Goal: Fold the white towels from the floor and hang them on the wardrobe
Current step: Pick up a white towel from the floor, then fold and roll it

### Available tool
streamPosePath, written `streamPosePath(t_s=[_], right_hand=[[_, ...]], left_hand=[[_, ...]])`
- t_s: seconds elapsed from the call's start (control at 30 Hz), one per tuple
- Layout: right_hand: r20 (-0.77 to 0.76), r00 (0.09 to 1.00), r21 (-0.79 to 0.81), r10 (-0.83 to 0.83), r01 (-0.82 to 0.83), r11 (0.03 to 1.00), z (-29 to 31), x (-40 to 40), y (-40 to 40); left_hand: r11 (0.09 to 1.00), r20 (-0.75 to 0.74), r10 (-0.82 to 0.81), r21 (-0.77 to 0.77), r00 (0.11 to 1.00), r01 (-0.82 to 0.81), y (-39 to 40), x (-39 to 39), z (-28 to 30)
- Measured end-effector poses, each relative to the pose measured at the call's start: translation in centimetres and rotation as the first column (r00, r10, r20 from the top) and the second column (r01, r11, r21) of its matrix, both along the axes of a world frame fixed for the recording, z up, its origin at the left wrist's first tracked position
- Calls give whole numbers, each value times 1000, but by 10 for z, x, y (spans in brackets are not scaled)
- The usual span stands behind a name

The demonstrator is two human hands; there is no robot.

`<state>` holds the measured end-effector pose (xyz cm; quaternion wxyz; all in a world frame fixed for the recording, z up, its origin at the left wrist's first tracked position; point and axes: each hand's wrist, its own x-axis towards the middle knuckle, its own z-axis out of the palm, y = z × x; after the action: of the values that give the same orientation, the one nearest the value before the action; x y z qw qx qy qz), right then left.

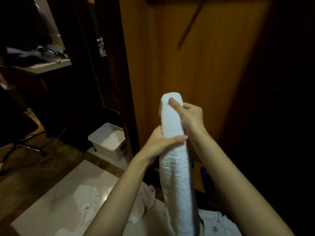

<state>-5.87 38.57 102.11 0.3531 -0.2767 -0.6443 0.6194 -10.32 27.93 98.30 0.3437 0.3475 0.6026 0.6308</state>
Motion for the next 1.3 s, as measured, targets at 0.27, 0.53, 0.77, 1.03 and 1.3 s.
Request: streamPosePath(t_s=[0.27, 0.53, 0.77, 1.03, 1.3], right_hand=[[321, 897, 227, 303, -384, 895, 5, 11, 5], [-109, 970, 161, 219, -201, 966, -54, 42, -19], [-66, 985, 117, 161, -153, 981, -72, 50, -27], [-104, 967, 174, 234, -214, 961, -71, 56, -27], [-97, 980, 343, 173, -130, 930, -93, 49, -65]], left_hand=[[991, 273, 104, 55, 956, -124, 2, -4, -17], [941, 493, -17, 303, 870, -153, 9, -12, -5], [906, 341, 45, 383, 939, -182, 15, -21, 7], [894, 233, 63, 419, 970, -159, 18, -29, 18], [794, 351, -292, 607, 890, 22, 20, -37, 22]])
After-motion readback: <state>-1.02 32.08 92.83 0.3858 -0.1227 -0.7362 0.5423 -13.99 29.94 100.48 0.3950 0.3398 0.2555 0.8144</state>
